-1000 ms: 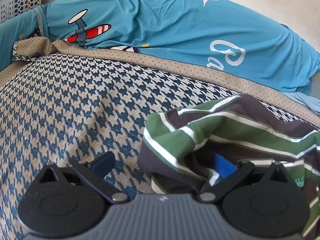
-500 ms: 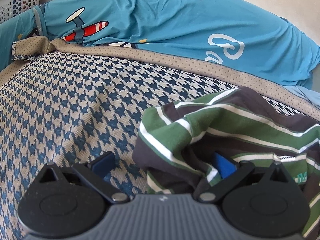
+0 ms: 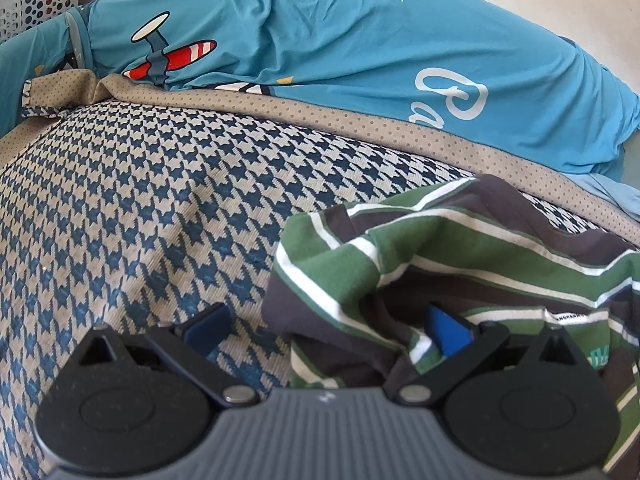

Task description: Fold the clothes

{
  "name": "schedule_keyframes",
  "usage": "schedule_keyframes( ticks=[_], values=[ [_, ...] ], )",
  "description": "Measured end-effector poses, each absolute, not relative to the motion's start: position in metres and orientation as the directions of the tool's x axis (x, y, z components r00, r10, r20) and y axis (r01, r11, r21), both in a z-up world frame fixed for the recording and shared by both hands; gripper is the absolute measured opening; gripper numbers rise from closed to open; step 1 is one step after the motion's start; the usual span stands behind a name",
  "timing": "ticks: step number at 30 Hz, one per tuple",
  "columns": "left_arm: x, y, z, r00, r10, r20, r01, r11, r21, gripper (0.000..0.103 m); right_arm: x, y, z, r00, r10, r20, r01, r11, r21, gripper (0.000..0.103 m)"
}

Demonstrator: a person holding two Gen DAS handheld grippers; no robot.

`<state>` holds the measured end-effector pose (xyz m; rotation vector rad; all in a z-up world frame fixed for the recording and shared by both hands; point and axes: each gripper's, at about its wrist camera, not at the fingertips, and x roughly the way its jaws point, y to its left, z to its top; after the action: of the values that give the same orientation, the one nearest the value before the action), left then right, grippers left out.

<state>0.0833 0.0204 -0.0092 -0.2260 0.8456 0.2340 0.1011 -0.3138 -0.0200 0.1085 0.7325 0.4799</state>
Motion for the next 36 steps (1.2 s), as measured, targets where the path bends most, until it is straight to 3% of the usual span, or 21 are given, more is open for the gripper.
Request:
schedule_keyframes(
  ticks=[6,12,19,24,27,30,34,36],
  values=[
    [0.082,0.016,-0.006,0.643,0.071,-0.762,-0.268,0.954,-0.138,0.103,0.115,-0.350,0.000,0.809,0.232,-0.540,-0.182,0.973,0.145,0.004],
    [0.081,0.002,-0.008,0.650,0.037,-0.759,-0.204,0.971,-0.127,0.103,0.129,-0.360,-0.011,0.844,0.062,-0.533,-0.067,0.998,0.011,0.003],
    [0.080,-0.010,-0.009,0.654,0.010,-0.756,-0.150,0.982,-0.116,0.103,0.142,-0.356,-0.017,0.837,-0.011,-0.548,0.015,1.000,0.003,0.003],
    [0.079,-0.005,-0.005,0.663,-0.008,-0.749,-0.155,0.977,-0.147,0.103,0.152,-0.361,-0.020,0.814,-0.147,-0.561,0.173,0.985,-0.007,0.003],
    [0.078,0.003,0.001,0.678,-0.018,-0.735,-0.162,0.971,-0.173,0.103,0.158,-0.361,-0.024,0.774,-0.171,-0.609,0.199,0.980,-0.022,0.004],
    [0.077,0.014,0.007,0.690,-0.010,-0.724,-0.180,0.966,-0.184,0.103,0.153,-0.356,-0.020,0.790,-0.192,-0.582,0.202,0.978,-0.048,0.010],
    [0.076,0.032,0.011,0.688,0.023,-0.725,-0.233,0.954,-0.190,0.103,0.148,-0.343,-0.007,0.824,-0.174,-0.539,0.172,0.984,-0.055,0.030],
    [0.074,0.042,0.011,0.679,0.037,-0.733,-0.265,0.944,-0.198,0.103,0.146,-0.334,-0.005,0.829,-0.167,-0.534,0.157,0.986,-0.064,0.032]
  ],
)
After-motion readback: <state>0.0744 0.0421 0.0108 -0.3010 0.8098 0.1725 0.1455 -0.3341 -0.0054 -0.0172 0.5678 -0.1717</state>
